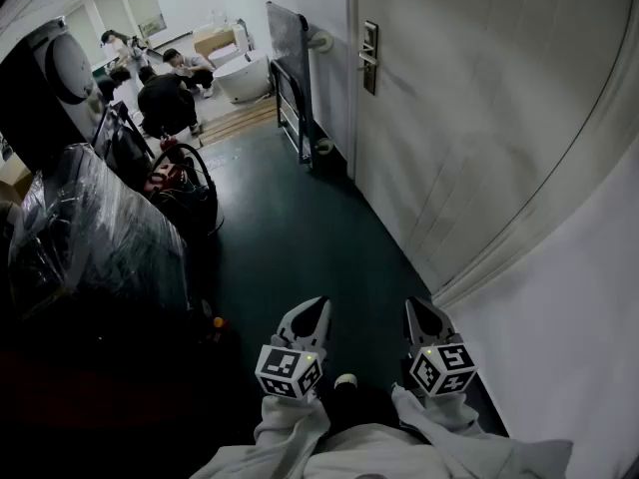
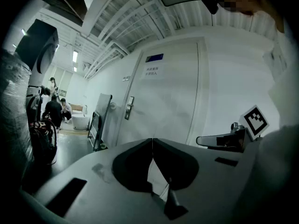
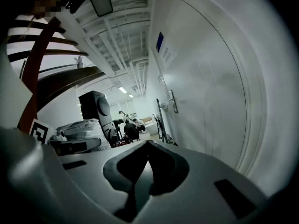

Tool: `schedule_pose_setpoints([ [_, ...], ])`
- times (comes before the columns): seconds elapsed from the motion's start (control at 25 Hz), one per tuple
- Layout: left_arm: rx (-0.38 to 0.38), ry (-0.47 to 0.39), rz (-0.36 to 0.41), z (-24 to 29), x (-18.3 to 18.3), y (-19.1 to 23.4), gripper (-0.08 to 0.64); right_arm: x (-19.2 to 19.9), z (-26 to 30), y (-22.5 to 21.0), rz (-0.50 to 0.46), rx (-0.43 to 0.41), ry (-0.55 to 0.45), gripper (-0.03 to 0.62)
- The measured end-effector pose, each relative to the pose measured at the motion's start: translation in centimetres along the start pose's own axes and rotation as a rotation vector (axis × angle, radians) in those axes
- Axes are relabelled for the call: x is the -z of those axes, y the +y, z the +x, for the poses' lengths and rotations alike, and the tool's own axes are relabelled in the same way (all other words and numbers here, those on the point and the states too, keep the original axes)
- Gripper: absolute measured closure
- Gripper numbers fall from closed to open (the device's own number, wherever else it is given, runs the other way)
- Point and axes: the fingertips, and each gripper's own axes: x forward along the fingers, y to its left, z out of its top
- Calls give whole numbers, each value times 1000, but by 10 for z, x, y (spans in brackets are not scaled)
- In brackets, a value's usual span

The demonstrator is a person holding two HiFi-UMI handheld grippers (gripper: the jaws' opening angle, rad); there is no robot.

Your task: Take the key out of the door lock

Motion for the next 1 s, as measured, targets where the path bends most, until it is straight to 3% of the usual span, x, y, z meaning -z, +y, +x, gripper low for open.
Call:
schedule_pose_setpoints([
  [0.28, -17, -3, -30, 8, -1, -1, 546, -3, -8, -8, -6, 10, -23, 541],
  [0.68, 4, -18, 28, 12, -15, -7, 545, -11, 3, -4, -19, 2, -46, 540],
  [1.0, 9, -10, 49, -4, -6, -5, 545, 9, 0, 11, -7, 17, -31, 541],
])
